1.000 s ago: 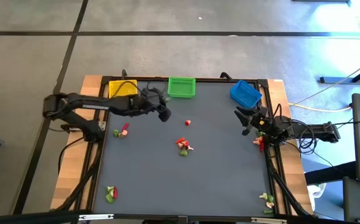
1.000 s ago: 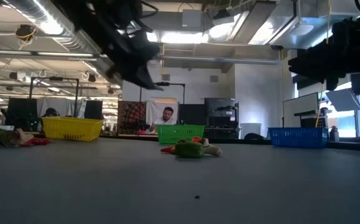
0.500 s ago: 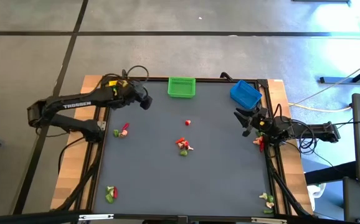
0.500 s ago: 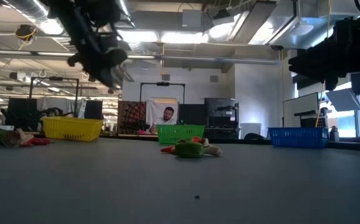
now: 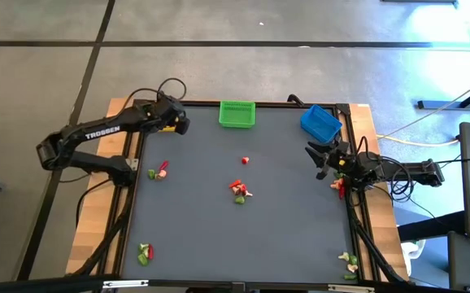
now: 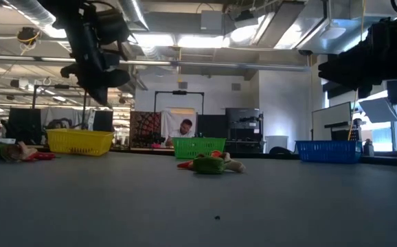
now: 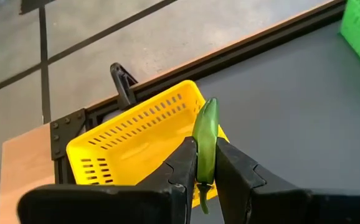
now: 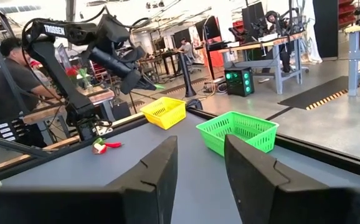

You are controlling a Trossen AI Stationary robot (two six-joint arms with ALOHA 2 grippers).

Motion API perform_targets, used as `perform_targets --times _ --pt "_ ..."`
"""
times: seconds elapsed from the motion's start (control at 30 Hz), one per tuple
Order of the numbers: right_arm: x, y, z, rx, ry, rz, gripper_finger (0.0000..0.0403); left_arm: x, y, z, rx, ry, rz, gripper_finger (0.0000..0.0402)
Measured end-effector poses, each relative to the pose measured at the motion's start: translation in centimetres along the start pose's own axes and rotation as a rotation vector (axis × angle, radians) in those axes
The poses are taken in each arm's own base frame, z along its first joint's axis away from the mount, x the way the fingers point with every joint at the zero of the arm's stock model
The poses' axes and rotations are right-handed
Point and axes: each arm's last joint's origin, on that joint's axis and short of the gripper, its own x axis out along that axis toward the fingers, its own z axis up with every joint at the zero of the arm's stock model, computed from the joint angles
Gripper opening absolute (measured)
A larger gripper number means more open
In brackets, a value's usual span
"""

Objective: Sort produce into baskets
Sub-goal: Put the green chili pepper into the yellow basket

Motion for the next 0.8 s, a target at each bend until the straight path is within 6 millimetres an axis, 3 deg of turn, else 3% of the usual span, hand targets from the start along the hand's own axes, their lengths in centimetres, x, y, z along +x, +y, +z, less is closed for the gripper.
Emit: perform_targets --times 0.17,0.43,0.8 --pt "0.0 0.0 0.0 -0.01 -0.001 0.001 0.0134 1.1 0.2 -0.3 -0.007 0.029 0.029 0.0047" --pt "0.0 0.0 0.0 -0.01 0.0 0.003 0.0134 3.9 0.5 -2.7 0.013 0.079 0.074 0.0047" --pt "0.0 0.0 0.0 -0.008 -0.003 0.003 0.0134 6.3 1.4 -5.2 -0.056 0.072 0.105 0.0047"
